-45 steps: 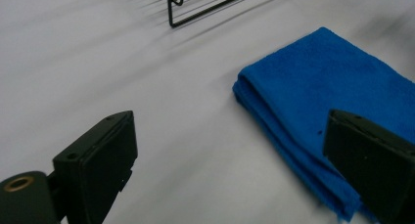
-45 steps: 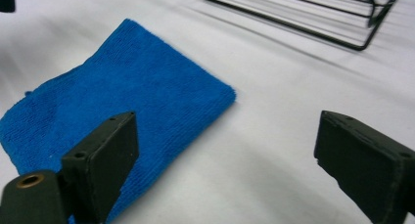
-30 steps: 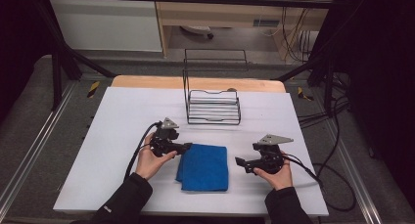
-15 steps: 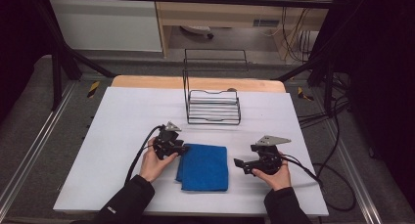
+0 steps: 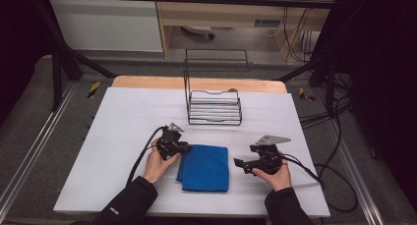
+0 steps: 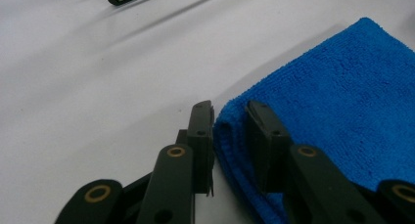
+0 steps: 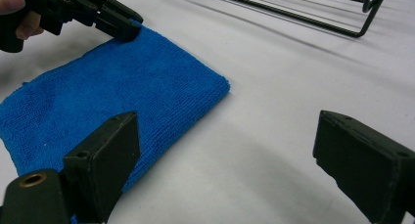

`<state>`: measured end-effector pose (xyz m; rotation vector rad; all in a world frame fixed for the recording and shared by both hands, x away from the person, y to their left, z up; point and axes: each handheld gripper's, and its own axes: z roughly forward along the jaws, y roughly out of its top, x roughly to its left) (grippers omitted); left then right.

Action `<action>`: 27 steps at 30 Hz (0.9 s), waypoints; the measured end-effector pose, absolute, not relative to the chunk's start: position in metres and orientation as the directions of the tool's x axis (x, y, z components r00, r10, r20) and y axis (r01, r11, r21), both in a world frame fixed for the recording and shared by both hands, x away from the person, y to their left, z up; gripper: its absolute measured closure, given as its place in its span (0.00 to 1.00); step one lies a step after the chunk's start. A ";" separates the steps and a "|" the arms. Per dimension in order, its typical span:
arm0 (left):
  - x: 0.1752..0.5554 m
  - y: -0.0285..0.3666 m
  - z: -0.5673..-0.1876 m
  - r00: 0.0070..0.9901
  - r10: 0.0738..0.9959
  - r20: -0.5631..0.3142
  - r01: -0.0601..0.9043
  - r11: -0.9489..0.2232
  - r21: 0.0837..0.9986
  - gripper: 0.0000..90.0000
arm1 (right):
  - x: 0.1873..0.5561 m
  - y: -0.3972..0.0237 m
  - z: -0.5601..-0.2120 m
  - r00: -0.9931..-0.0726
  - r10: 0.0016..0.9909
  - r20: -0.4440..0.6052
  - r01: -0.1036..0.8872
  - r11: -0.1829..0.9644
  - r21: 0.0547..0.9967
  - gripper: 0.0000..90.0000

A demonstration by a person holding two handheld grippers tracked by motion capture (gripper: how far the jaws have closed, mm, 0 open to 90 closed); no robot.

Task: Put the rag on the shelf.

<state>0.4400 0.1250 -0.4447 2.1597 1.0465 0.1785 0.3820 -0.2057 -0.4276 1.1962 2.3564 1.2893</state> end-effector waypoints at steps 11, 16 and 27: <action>0.439 0.124 -0.444 0.665 0.722 -0.194 0.638 -0.414 0.649 0.92 | 0.394 -0.193 -0.429 -0.642 0.738 0.209 0.552 0.256 0.793 0.25; 0.437 0.125 -0.446 0.672 0.717 -0.186 0.624 -0.414 0.662 0.92 | 0.404 -0.181 -0.431 -0.632 0.754 0.177 0.553 0.280 0.784 0.32; 0.435 0.125 -0.448 0.675 0.716 -0.175 0.610 -0.409 0.679 0.92 | 0.425 -0.161 -0.448 -0.585 0.788 0.192 0.626 0.289 0.724 0.56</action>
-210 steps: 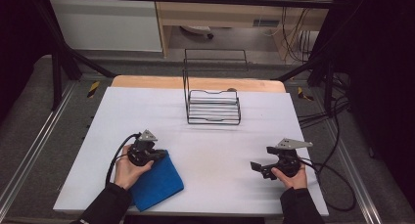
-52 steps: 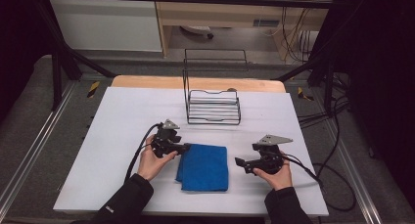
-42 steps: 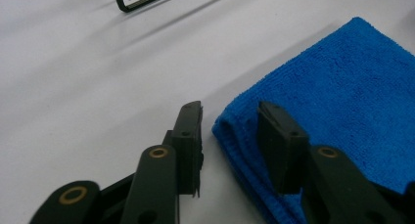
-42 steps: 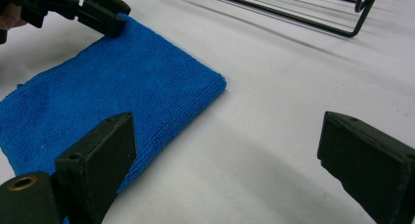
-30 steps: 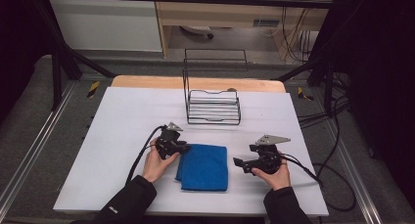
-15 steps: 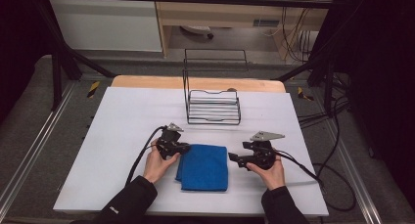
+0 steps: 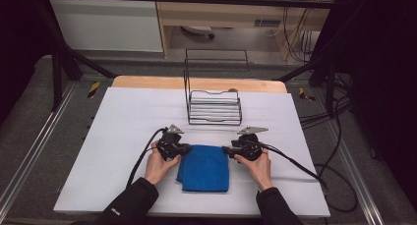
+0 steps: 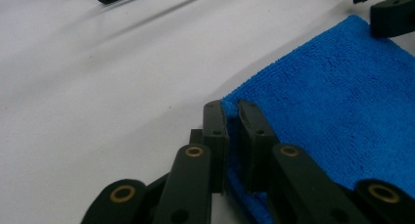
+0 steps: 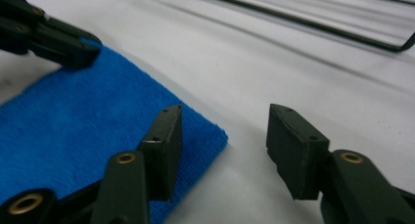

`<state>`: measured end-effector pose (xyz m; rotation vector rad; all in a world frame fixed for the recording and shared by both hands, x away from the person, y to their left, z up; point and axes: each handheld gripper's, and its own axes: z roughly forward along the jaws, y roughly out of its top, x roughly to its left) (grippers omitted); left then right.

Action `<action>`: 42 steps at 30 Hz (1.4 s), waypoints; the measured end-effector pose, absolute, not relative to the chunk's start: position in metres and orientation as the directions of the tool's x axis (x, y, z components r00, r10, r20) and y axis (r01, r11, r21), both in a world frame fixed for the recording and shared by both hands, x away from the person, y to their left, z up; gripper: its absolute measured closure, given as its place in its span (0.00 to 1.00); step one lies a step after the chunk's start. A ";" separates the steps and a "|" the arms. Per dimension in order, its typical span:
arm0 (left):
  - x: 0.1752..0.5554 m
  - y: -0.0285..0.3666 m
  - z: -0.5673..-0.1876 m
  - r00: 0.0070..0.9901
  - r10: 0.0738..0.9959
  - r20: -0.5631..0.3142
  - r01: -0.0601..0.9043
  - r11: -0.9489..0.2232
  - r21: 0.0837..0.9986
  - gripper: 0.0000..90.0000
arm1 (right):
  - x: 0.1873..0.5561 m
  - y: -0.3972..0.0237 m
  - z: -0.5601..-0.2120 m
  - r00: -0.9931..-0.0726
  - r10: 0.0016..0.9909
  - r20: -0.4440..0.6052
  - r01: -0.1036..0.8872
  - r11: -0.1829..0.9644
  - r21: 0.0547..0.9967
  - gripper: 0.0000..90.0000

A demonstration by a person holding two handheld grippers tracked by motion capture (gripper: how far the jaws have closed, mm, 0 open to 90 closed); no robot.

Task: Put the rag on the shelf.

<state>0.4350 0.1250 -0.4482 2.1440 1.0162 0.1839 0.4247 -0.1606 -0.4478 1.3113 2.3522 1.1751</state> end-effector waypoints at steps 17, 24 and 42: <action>0.436 0.126 -0.448 0.683 0.708 -0.177 0.606 -0.415 0.679 0.92 | 0.423 -0.153 -0.455 -0.575 0.765 0.290 0.681 0.251 0.688 0.93; 0.439 0.134 -0.445 0.675 0.696 -0.243 0.634 -0.380 0.674 0.95 | 0.422 -0.156 -0.448 -0.567 0.759 0.319 0.689 0.225 0.689 0.96; 0.408 0.149 -0.399 0.707 0.669 -0.229 0.523 -0.276 0.807 0.95 | 0.400 -0.163 -0.403 -0.652 0.712 0.260 0.528 0.181 0.830 0.96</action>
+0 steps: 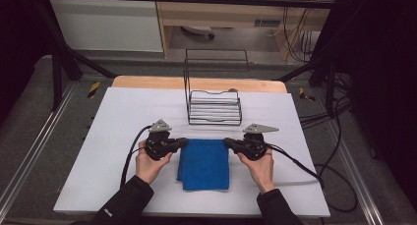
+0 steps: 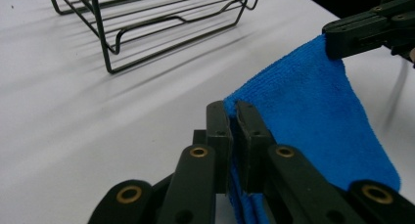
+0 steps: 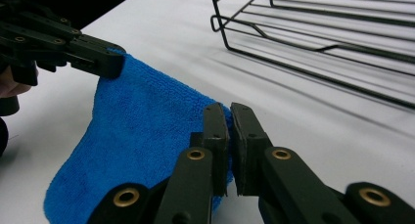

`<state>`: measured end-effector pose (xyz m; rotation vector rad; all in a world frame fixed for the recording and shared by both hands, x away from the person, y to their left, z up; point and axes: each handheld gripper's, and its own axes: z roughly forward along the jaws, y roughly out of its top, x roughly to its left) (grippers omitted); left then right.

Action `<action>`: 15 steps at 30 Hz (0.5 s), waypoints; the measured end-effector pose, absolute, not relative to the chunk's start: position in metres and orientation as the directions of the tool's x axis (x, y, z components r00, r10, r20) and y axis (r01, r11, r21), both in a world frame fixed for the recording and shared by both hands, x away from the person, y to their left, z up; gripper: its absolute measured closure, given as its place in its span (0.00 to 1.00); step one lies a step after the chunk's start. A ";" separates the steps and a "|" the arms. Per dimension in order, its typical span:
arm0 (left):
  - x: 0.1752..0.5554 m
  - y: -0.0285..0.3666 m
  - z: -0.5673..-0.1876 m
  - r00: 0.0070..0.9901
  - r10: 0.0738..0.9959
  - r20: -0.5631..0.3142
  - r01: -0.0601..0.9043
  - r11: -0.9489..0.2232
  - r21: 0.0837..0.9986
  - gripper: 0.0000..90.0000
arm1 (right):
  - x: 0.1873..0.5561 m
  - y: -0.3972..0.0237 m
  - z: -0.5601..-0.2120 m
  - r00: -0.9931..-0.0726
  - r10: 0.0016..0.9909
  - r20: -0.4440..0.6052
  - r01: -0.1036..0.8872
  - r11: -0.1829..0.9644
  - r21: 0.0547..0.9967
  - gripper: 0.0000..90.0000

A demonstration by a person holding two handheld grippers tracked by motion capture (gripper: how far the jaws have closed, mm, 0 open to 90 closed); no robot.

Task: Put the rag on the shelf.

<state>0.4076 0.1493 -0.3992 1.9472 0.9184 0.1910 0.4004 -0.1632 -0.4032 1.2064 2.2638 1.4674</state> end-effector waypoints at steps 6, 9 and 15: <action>0.399 0.147 -0.389 0.715 0.670 -0.198 0.489 -0.277 0.827 0.95 | 0.396 -0.164 -0.394 -0.661 0.711 0.240 0.496 0.175 0.850 0.96; 0.396 0.146 -0.385 0.720 0.666 -0.195 0.475 -0.268 0.838 0.95 | 0.395 -0.166 -0.390 -0.662 0.711 0.237 0.484 0.164 0.860 0.96; 0.391 0.144 -0.377 0.726 0.666 -0.168 0.439 -0.261 0.860 0.95 | 0.392 -0.170 -0.382 -0.668 0.712 0.214 0.451 0.159 0.879 0.96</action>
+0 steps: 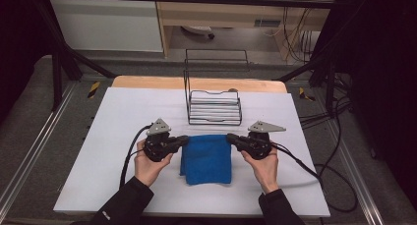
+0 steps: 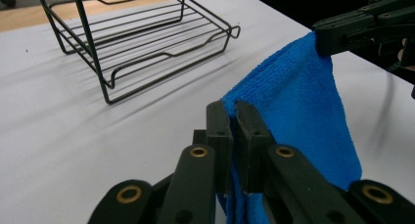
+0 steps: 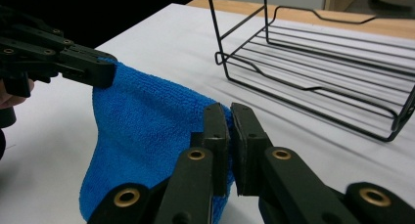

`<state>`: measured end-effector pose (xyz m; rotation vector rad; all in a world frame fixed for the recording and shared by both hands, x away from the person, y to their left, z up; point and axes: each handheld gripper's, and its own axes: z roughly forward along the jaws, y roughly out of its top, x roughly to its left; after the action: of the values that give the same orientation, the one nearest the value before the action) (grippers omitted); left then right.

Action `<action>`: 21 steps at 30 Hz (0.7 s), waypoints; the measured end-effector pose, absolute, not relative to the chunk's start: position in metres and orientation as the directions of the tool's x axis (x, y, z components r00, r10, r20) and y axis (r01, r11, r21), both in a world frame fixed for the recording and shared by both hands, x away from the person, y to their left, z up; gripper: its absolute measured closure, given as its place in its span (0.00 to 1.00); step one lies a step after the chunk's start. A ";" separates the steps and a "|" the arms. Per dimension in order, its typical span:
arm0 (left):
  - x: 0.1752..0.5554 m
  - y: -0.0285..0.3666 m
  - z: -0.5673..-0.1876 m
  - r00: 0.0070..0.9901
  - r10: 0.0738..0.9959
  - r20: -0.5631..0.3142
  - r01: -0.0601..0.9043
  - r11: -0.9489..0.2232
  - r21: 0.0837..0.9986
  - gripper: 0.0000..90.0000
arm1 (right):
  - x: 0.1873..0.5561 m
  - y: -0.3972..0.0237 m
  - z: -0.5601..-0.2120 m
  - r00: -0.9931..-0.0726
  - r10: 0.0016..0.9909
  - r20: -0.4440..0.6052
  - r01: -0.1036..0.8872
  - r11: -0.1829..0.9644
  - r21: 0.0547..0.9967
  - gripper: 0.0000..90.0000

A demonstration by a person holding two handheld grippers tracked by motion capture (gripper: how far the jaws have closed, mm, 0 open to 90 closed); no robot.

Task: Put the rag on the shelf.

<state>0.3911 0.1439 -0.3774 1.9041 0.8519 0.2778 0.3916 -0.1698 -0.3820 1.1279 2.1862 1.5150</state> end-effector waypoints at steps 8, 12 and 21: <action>0.388 0.142 -0.368 0.727 0.668 -0.162 0.413 -0.236 0.880 0.95 | 0.386 -0.172 -0.370 -0.679 0.712 0.178 0.403 0.159 0.901 0.96; 0.387 0.140 -0.363 0.727 0.669 -0.154 0.398 -0.228 0.889 0.95 | 0.384 -0.174 -0.365 -0.679 0.716 0.159 0.379 0.158 0.912 0.96; 0.386 0.138 -0.351 0.730 0.670 -0.139 0.352 -0.194 0.916 0.95 | 0.378 -0.177 -0.352 -0.681 0.722 0.123 0.321 0.144 0.936 0.96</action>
<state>0.3856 0.1382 -0.3508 1.8041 0.8011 0.3510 0.3779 -0.1769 -0.3519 1.0027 2.0708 1.5508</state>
